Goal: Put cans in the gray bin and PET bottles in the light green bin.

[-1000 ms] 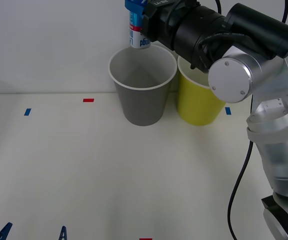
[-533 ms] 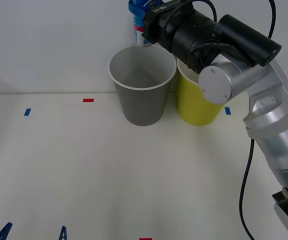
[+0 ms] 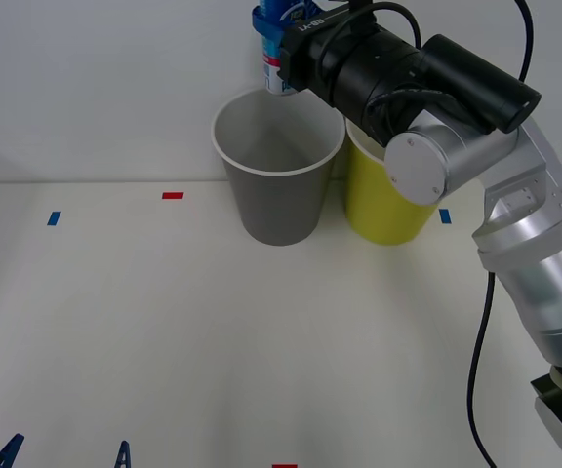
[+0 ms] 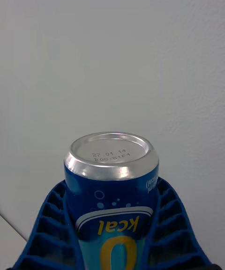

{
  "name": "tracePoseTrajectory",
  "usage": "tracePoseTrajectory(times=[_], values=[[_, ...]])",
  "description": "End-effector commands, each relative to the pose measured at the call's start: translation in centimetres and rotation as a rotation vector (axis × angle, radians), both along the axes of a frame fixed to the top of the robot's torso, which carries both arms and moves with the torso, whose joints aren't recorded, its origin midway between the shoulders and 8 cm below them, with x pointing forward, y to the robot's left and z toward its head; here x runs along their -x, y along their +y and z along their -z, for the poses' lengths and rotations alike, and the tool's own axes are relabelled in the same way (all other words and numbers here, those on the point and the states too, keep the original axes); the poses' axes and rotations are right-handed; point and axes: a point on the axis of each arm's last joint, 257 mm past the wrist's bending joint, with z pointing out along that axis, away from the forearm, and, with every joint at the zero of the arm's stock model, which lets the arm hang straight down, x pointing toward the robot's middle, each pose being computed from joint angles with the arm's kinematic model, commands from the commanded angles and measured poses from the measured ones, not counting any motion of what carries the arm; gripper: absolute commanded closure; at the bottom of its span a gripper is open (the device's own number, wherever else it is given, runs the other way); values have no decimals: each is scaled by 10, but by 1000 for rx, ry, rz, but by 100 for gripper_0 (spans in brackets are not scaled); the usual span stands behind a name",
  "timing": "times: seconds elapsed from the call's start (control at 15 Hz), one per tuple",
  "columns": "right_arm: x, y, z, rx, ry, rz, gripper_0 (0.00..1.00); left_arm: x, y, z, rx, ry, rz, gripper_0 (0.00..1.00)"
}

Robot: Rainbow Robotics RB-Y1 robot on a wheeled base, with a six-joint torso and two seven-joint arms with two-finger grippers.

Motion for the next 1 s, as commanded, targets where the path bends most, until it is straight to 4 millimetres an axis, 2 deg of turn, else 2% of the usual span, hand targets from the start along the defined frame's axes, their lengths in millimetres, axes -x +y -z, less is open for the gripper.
tracePoseTrajectory(times=[0.07,0.27,0.73,0.87,1.0], values=[[1,2,-1,-12,6,-7,0,0,0,0,0,0,0,0],[4,6,-9,-11,-34,-7,0,0,0,0,0,0,0,0],[4,8,-8,4,-46,0,0,0,0,0,0,0,0,0],[14,6,-11,-18,-66,-6,0,0,0,0,0,0,0,0],[32,-8,-11,-41,-84,-2,0,0,0,0,0,0,0,0]])
